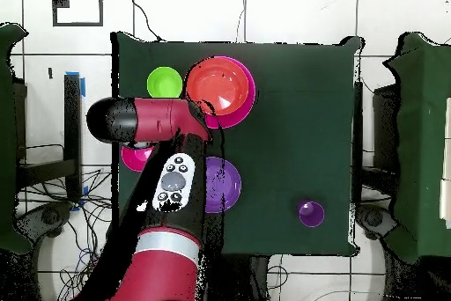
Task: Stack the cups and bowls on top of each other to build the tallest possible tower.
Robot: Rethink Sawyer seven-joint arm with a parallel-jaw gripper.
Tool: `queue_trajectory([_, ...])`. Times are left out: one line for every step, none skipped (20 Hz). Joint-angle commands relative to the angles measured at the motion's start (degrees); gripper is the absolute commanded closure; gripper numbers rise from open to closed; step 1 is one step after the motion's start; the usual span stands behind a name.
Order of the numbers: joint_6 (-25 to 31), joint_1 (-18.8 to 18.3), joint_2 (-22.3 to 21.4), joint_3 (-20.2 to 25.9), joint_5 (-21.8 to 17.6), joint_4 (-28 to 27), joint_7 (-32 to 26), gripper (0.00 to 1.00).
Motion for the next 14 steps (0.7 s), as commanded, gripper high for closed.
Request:
queue_trajectory([-4.49,-0.72,5.53,7.5,1.48,5.46,7.94,0.0])
queue_trajectory([-4.88,-0.7,5.48,7.4,1.52,5.74,7.92,0.0])
queue_trajectory([-5.28,-0.67,5.42,7.31,1.56,6.02,7.91,0.0])
queue_trajectory([-5.51,-0.63,5.35,7.14,1.55,6.3,7.99,0.0])
queue_trajectory([-5.68,-0.49,4.8,6.94,1.55,6.96,8.15,0.0])
queue_trajectory([-6.46,-0.39,4.56,6.8,1.59,7.51,8.5,0.0])
queue_trajectory([-7.12,-0.39,4.14,6.81,1.6,8.08,8.61,0.0])
queue_trajectory([-7.96,-0.28,4.02,6.74,1.72,8.48,9.03,0.0])
queue_trajectory([-7.55,0.04,3.71,6.43,1.86,8.58,9.4,0.0])
queue_trajectory([-7.22,0.66,3.74,5.59,1.98,8.57,10.42,0.0])
queue_trajectory([-5.8,1.33,3.58,4.7,2.08,8.51,11.21,0.0])
queue_trajectory([-5.55,1.7,3.29,4.28,2.15,8.76,11.65,0.0])
queue_trajectory([-4.87,2.13,3.15,3.85,2.17,8.75,11.99,0.0])
queue_trajectory([-4.59,2.36,3.14,3.63,2.25,8.68,12.2,0.0])
